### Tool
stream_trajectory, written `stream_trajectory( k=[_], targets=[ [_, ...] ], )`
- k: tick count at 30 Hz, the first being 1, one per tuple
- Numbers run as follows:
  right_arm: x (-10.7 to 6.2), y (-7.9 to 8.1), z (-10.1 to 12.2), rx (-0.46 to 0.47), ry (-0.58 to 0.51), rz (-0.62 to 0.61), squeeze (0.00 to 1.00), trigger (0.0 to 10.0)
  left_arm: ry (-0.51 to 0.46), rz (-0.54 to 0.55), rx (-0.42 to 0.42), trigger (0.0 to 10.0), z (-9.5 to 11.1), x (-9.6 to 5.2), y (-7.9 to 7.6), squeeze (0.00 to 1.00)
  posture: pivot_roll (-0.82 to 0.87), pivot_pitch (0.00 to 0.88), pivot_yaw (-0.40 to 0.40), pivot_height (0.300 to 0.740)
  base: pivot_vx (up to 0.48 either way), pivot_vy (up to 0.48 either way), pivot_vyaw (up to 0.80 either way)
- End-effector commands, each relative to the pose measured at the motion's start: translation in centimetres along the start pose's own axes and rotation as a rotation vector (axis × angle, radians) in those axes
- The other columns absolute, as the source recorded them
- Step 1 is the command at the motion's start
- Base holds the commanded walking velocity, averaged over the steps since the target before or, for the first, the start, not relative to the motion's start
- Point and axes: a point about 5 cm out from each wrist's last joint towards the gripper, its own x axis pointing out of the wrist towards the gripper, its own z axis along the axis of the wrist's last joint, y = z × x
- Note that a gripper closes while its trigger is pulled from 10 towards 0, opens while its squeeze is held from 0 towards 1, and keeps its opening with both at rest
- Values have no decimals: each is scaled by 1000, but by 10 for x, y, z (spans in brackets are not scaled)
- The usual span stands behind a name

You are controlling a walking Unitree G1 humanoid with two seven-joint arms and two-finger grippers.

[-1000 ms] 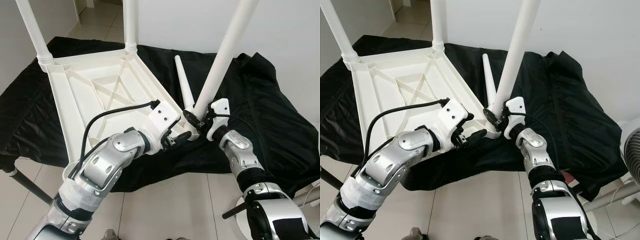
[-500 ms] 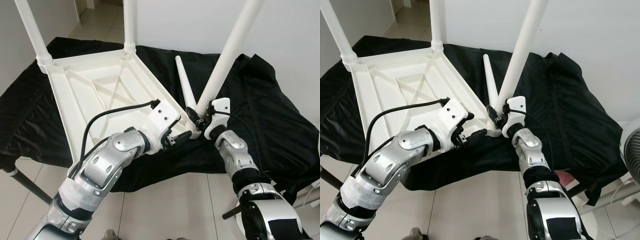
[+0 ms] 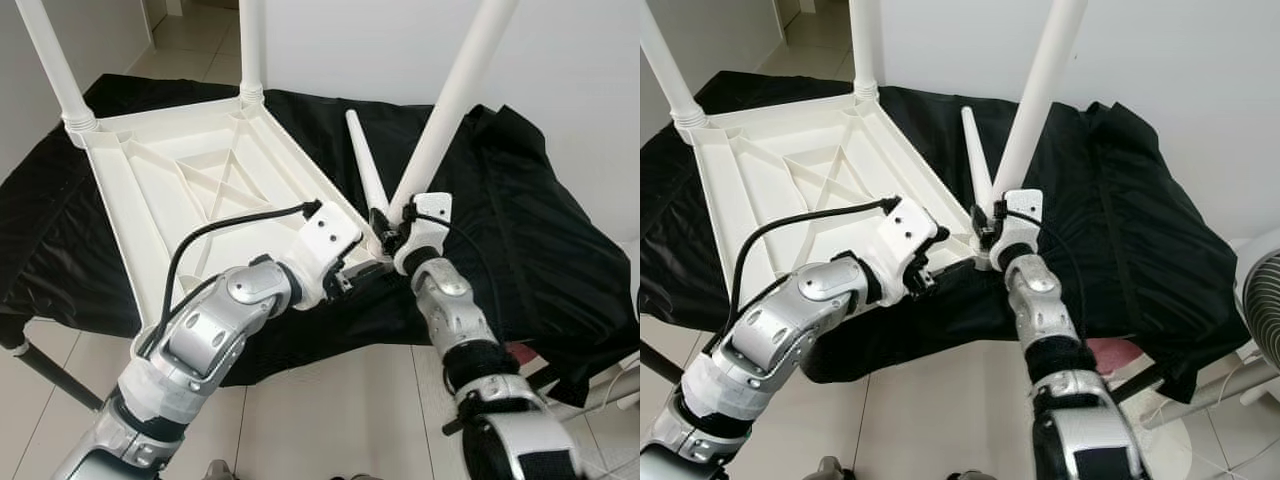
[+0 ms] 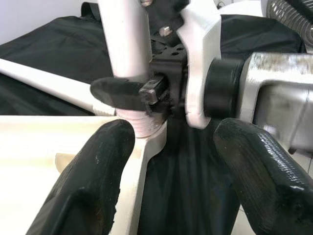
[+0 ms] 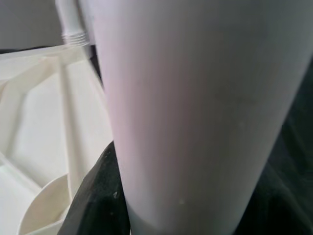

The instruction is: Building children table

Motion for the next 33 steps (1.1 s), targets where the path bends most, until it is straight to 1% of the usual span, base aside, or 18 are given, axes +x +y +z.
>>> stream_trajectory(
  k=[1, 3, 4, 5, 7, 10, 15, 16, 21, 23, 24, 25, 26, 27, 28, 29, 31, 33],
  targets=[
    [-9, 0, -12, 54, 46, -104, 0, 10000, 12, -80, -3, 10000, -3, 1, -7, 0, 10, 97, -62, 740, 0, 0, 0],
    [-9, 0, -12, 54, 46, -104, 0, 10000, 12, -80, -3, 10000, -3, 1, -7, 0, 10, 97, -62, 740, 0, 0, 0],
    [-13, 5, -12, 53, 41, -105, 0, 10000, 14, -77, -5, 10000, -4, 0, -6, 0, 4, 100, -64, 740, 0, 0, 0],
    [-13, 5, -12, 53, 41, -105, 0, 10000, 14, -77, -5, 10000, -4, 0, -6, 0, 4, 100, -64, 740, 0, 0, 0],
    [-18, 11, -10, 56, 20, -71, 0, 10000, 23, -67, -4, 10000, -7, -1, -2, 0, -10, 99, -60, 740, 0, 0, 0],
    [-21, 10, -6, 48, 2, -66, 0, 10000, 25, -64, 3, 10000, -7, -2, 0, 0, -17, 91, -52, 740, 0, 0, 0],
    [-21, 5, -1, 48, -8, -70, 0, 10000, 25, -65, 23, 10000, -5, -2, 4, 0, -21, 85, -44, 740, 0, 0, 0],
    [-21, 4, 2, 37, -19, -72, 1000, 10000, 25, -67, 31, 10000, -5, -1, 5, 0, -24, 81, -39, 740, 0, 0, 0],
    [-25, 0, 11, 15, -55, -75, 1000, 10000, 23, -79, 40, 10000, -4, -1, 5, 0, -30, 66, -27, 740, 0, 0, 0],
    [-26, -4, 16, 10, -82, -40, 1000, 10000, 24, -82, 46, 10000, -4, -1, 6, 0, -30, 65, -24, 740, 0, 0, 0],
    [-26, -10, 18, 5, -90, -17, 992, 10000, 22, -83, 50, 10000, -3, -1, 7, 0, -28, 59, -17, 740, 0, 0, 0],
    [-26, -10, 18, 5, -90, -17, 992, 10000, 22, -83, 50, 10000, -3, -1, 7, 0, -28, 59, -17, 740, 0, 0, 0],
    [-26, -14, 20, 1, -92, -3, 992, 10000, 20, -83, 52, 10000, -2, 0, 8, 0, -28, 59, -17, 740, 0, 0, 0],
    [-26, -16, 21, -5, -90, 19, 733, 10000, 20, -83, 55, 10000, -2, 0, 8, 0, -29, 56, -17, 740, 0, 0, 0],
    [-26, -16, 21, -5, -90, 19, 733, 10000, 20, -83, 55, 10000, -2, 0, 8, 0, -29, 56, -17, 740, 0, 0, 0],
    [-26, -20, 22, -23, -93, 47, 0, 10000, 19, -82, 56, 10000, -2, 0, 9, 0, -33, 53, -18, 740, 0, 0, 0],
    [-25, -22, 24, -35, -93, 65, 0, 10000, 19, -80, 56, 10000, -2, -1, 9, 0, -33, 53, -18, 740, 0, 0, 0],
    [-22, -24, 22, -79, -58, 217, 0, 10000, 19, -66, 57, 10000, -3, -1, 11, 0, -25, 50, -29, 740, 0, 0, 0]
  ],
)
